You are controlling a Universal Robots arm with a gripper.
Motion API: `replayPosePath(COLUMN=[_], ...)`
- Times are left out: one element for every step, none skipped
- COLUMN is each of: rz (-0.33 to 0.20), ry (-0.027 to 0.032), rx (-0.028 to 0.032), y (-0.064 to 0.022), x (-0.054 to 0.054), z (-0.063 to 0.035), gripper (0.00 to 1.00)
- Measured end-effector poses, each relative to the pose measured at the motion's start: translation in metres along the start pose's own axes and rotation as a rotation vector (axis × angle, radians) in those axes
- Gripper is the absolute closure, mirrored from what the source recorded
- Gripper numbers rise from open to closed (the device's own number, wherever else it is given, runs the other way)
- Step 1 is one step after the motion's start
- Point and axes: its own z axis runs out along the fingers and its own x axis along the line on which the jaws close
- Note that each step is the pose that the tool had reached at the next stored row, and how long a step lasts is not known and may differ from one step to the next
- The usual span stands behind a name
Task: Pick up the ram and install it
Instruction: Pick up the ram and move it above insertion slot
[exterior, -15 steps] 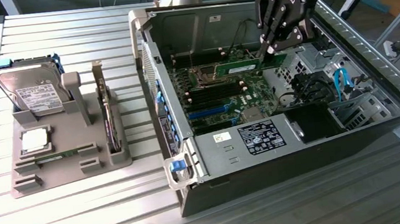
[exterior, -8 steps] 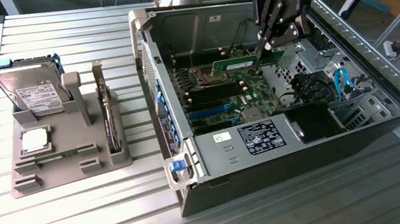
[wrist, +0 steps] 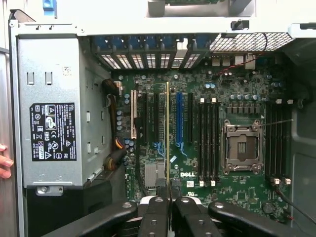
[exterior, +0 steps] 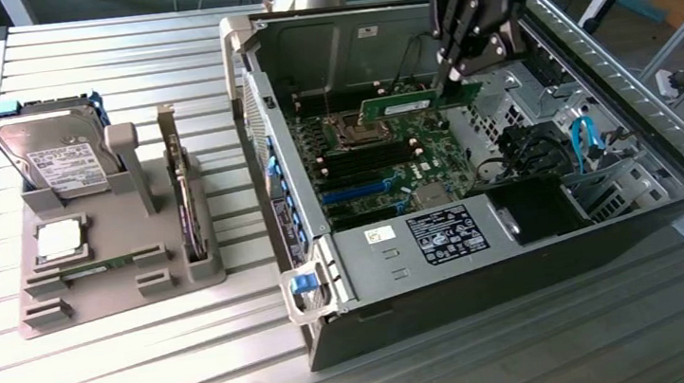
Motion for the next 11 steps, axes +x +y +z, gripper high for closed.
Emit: replayPosePath(rz=[0.000,0.000,0.000,0.000,0.000,0.000,0.000,0.000,0.000,0.000,0.000], ry=[0.0000,0.0000,0.0000,0.0000,0.0000,-0.0001,-0.0001,-0.0001,-0.0001,-0.0002,-0.0002], rx=[0.0001,0.0000,0.0001,0.0001,0.0001,0.0000,0.0001,0.0001,0.0001,0.0001,0.0001], y=[0.0000,0.0000,0.0000,0.0000,0.0000,0.0001,0.0001,0.0000,0.0001,0.0001,0.0001], x=[-0.0006,-0.0013,-0.0022,-0.0037,-0.0048,-0.0061,-0.0066,-0.0073,-0.0079,-0.0086,-0.0088], z=[0.0000,0.0000,0.0000,0.0000,0.0000,0.0001,0.0001,0.0002,0.0004,0.0011,0.0016], gripper=[0.88,0.88,0.88,0.88,0.88,0.88,0.88,0.88,0.88,0.88,0.88])
